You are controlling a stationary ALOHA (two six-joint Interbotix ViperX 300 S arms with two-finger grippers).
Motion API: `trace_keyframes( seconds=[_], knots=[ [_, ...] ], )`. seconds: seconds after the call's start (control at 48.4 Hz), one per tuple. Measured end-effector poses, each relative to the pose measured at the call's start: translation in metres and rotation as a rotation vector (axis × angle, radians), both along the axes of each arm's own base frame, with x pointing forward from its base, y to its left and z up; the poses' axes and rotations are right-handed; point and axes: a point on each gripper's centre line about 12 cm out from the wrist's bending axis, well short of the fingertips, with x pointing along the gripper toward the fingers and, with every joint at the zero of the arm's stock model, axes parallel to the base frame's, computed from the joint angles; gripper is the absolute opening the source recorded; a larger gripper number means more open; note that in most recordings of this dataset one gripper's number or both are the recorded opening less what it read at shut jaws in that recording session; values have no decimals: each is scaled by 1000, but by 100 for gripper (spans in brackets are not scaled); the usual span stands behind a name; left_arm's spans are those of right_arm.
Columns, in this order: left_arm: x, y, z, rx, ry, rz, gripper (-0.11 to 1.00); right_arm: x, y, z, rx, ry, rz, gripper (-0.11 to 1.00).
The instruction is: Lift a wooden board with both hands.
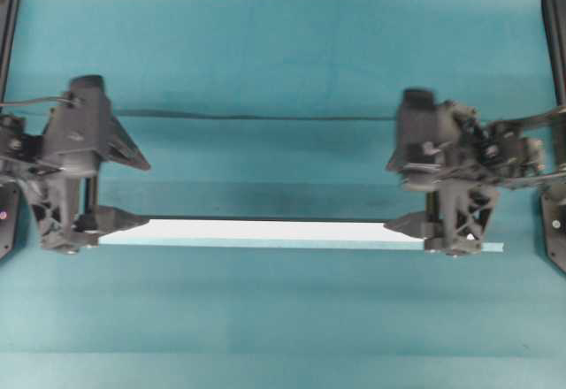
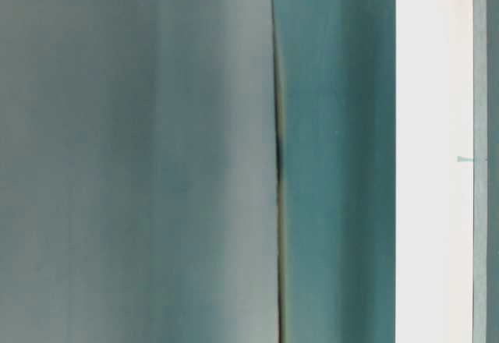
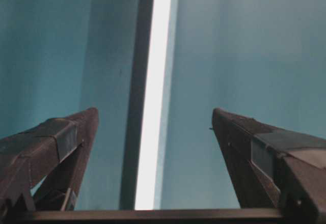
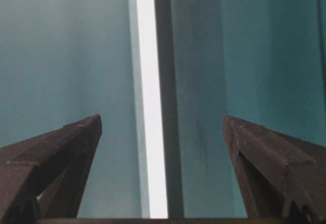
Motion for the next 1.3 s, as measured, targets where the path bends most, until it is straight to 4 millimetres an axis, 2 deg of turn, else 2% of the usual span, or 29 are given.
trace_keyframes(
  seconds=[0.31, 0.496, 1.013, 1.302],
  knots=[
    [-7, 0, 31, -4, -199, -2, 100, -26, 0, 29, 0, -272, -1, 94],
    [-10, 0, 46, -6, -319, -4, 100, -41, 0, 39, 0, -336, -1, 94],
    [-19, 0, 61, -10, -397, -3, 100, -63, -4, 69, -2, -494, -15, 94],
    [-24, 0, 76, -10, -494, -5, 99, -77, -10, 75, -10, -564, -42, 94]
  ],
)
